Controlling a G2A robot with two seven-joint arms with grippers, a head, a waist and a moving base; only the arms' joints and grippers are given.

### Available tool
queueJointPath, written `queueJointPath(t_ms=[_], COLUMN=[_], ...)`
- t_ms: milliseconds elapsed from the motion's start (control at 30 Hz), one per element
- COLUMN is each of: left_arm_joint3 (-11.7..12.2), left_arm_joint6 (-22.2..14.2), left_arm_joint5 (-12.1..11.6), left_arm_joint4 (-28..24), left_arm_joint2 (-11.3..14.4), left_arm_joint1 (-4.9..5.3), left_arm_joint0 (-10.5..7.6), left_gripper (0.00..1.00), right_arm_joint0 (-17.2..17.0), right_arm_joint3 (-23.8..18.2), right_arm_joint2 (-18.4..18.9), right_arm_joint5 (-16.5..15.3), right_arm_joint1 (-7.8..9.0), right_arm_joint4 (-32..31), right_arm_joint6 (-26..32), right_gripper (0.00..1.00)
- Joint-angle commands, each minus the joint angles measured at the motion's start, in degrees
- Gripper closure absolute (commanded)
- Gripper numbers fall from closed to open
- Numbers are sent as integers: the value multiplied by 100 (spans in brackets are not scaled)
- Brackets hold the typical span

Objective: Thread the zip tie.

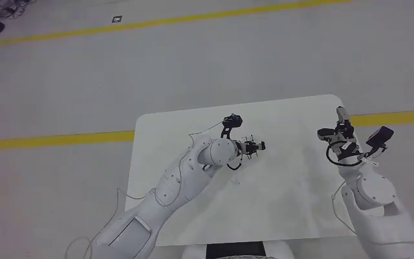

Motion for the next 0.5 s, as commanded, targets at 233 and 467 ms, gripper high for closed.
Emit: queueJointPath(t_ms=[233,467], left_arm_joint3=[281,627], left_arm_joint6=[-444,-1116], left_arm_joint5=[0,0], left_arm_joint4=[285,859], left_arm_joint2=[-257,-504], left_arm_joint1=[-169,-391], left_arm_joint0=[-191,-255], left_gripper=[0,0], right_arm_joint0=[0,0], right_arm_joint3=[0,0], right_arm_joint2=[0,0], right_arm_joint5=[0,0], right_arm_joint1=[0,0], right_arm_joint4=[0,0], right_arm_joint6=[0,0], right_gripper=[0,0])
